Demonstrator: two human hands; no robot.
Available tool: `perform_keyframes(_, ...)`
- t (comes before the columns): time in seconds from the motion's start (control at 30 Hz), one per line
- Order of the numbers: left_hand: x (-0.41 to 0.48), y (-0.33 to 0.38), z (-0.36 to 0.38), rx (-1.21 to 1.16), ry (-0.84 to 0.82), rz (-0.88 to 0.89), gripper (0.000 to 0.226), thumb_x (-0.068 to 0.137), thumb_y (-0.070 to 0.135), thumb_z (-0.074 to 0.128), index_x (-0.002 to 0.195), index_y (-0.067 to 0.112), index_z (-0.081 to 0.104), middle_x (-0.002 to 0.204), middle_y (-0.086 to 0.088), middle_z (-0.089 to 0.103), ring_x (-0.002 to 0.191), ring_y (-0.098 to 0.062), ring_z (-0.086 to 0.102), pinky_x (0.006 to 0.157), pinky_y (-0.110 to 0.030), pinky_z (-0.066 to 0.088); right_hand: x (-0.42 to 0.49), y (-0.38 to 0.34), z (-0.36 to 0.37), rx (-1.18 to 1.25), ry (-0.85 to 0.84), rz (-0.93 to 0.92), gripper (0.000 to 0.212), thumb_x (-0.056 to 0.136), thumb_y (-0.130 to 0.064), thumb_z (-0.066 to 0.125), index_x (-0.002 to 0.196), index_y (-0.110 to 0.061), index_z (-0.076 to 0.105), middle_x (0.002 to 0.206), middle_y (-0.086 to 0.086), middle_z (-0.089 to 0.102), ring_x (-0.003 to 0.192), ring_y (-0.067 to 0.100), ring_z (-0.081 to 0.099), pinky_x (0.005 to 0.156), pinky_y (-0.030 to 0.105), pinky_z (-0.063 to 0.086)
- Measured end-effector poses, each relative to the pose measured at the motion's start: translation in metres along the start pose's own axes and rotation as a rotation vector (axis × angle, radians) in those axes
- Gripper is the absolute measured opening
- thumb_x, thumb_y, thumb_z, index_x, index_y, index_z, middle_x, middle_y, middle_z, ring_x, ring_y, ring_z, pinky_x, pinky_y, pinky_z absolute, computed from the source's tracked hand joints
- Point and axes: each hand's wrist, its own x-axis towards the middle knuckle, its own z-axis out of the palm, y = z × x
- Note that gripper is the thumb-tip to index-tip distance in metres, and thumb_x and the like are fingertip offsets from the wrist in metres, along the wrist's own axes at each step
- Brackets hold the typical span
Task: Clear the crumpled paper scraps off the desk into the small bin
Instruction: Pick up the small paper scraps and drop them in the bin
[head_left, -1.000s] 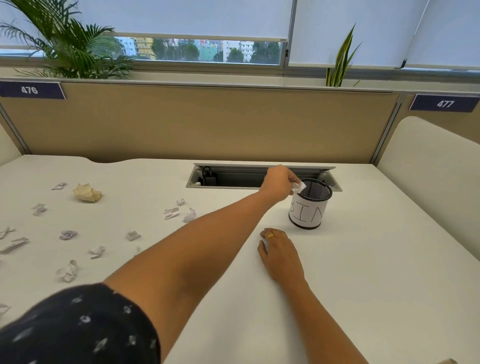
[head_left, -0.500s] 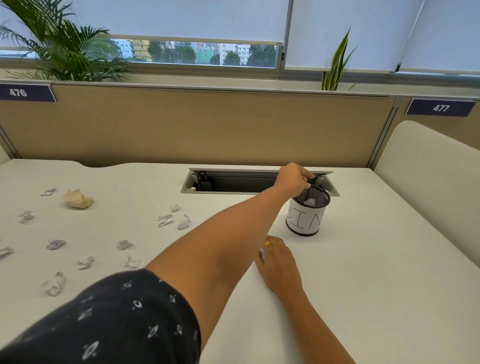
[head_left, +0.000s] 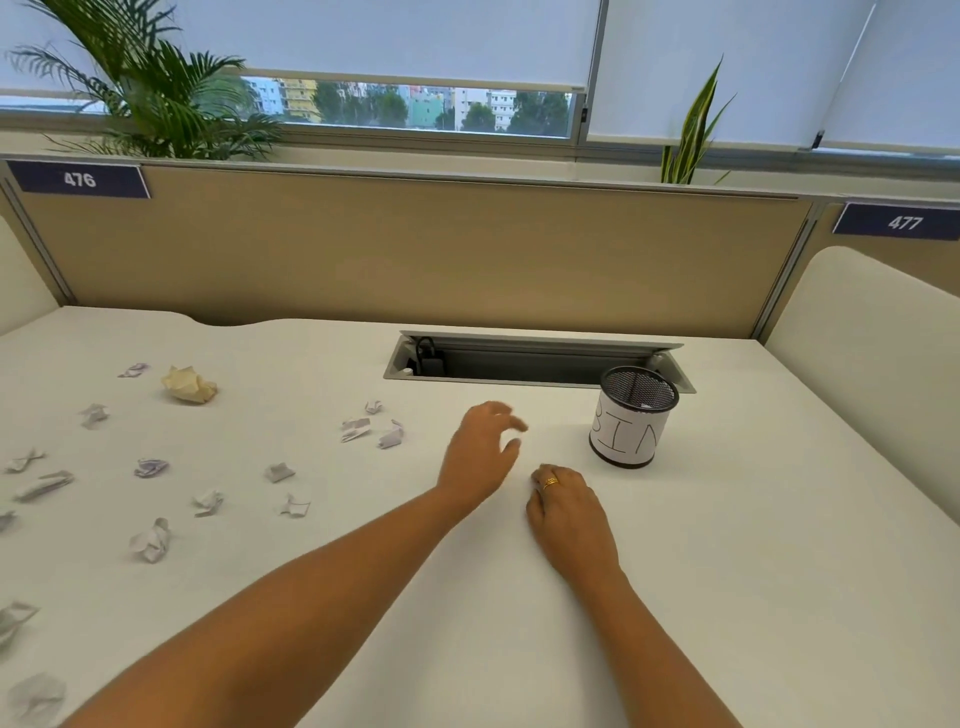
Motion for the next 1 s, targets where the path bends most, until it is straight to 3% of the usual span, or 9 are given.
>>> perform_keyframes(0.13,-0.03,-0.051,-0.026,0.117,0.079,-0.055,0.022,0.087,0.017,0.057,0.108,0.017,0.063,0.134,-0.005,0.05,0.128,-0.021,0.04,0.106,-0.034,0.03,0.0,-0.007,0.002,-0.048,-0.017,0.021,0.03,0.091,-0.009,0.046,0.117,-0.004,0.06,0.125,0.009,0.061,0.117,0.025,0.054,0.095,0.033,0.043)
perform_keyframes(0.17,-0.036,-0.061,-0.033,0.143,0.096,-0.077,0.022,0.087,0.017,0.057,0.109,0.018,0.062,0.134,-0.005,0.05,0.129,-0.021,0.039,0.106,-0.036,0.03,0.0,-0.01,0.001,-0.052,-0.006,0.015,0.026,0.087,-0.004,0.053,0.111,-0.001,0.063,0.118,0.012,0.065,0.11,0.028,0.059,0.09,0.035,0.048)
perform_keyframes(0.27,-0.052,-0.081,-0.054,0.276,0.112,-0.075,0.025,0.085,0.014,0.058,0.11,0.018,0.061,0.134,-0.005,0.051,0.13,-0.022,0.04,0.105,-0.04,0.03,-0.003,-0.021,0.0,-0.159,0.053,-0.075,0.022,0.058,0.005,0.079,0.078,-0.003,0.071,0.078,0.01,0.073,0.07,0.029,0.069,0.055,0.033,0.055)
perform_keyframes(0.33,-0.06,-0.092,-0.066,0.368,0.129,-0.01,0.027,0.08,0.008,0.062,0.106,0.014,0.064,0.128,-0.008,0.057,0.125,-0.024,0.048,0.1,-0.042,0.035,-0.002,-0.031,0.002,-0.213,0.034,-0.115,0.022,0.055,0.003,0.079,0.072,-0.008,0.07,0.071,0.004,0.071,0.063,0.025,0.067,0.049,0.03,0.052)
perform_keyframes(0.43,-0.064,-0.104,-0.079,0.418,0.152,0.0,0.027,0.077,0.006,0.064,0.104,0.01,0.065,0.124,-0.011,0.06,0.122,-0.026,0.051,0.098,-0.043,0.037,0.003,-0.051,0.011,-0.25,-0.075,-0.169,0.019,0.079,-0.003,0.059,0.096,-0.01,0.066,0.096,0.004,0.068,0.087,0.025,0.063,0.068,0.033,0.049)
perform_keyframes(0.53,-0.059,-0.112,-0.088,0.388,0.162,-0.056,0.027,0.083,0.008,0.06,0.11,0.008,0.062,0.129,-0.011,0.056,0.124,-0.025,0.049,0.098,-0.041,0.038,0.014,-0.07,0.025,-0.163,-0.172,-0.208,0.034,0.093,-0.004,0.032,0.121,-0.011,0.051,0.122,0.005,0.055,0.11,0.025,0.049,0.086,0.035,0.041)
perform_keyframes(0.73,-0.031,-0.119,-0.102,0.314,0.125,-0.211,0.035,0.089,0.006,0.046,0.123,0.009,0.05,0.129,-0.009,0.052,0.119,-0.026,0.048,0.095,-0.036,0.041,0.049,-0.108,0.037,0.238,-0.329,-0.043,0.044,0.094,-0.014,0.047,0.137,-0.01,0.038,0.143,0.006,0.039,0.13,0.023,0.039,0.108,0.031,0.034)
perform_keyframes(0.83,-0.014,-0.122,-0.107,0.297,0.108,-0.249,0.04,0.088,0.0,0.041,0.126,0.009,0.047,0.132,-0.01,0.05,0.12,-0.026,0.048,0.096,-0.037,0.042,0.068,-0.124,0.043,0.392,-0.372,0.031,0.048,0.09,-0.014,0.056,0.136,-0.011,0.039,0.147,0.006,0.036,0.133,0.023,0.038,0.109,0.029,0.03)
perform_keyframes(1.0,0.003,-0.138,-0.111,0.327,-0.048,-0.166,0.048,0.091,0.002,0.038,0.137,0.016,0.036,0.147,-0.006,0.037,0.13,-0.026,0.039,0.106,-0.036,0.036,0.095,-0.14,0.058,0.316,-0.495,-0.058,0.059,0.093,-0.01,0.051,0.146,-0.015,0.026,0.158,0.009,0.012,0.145,0.025,0.018,0.117,0.033,0.02)
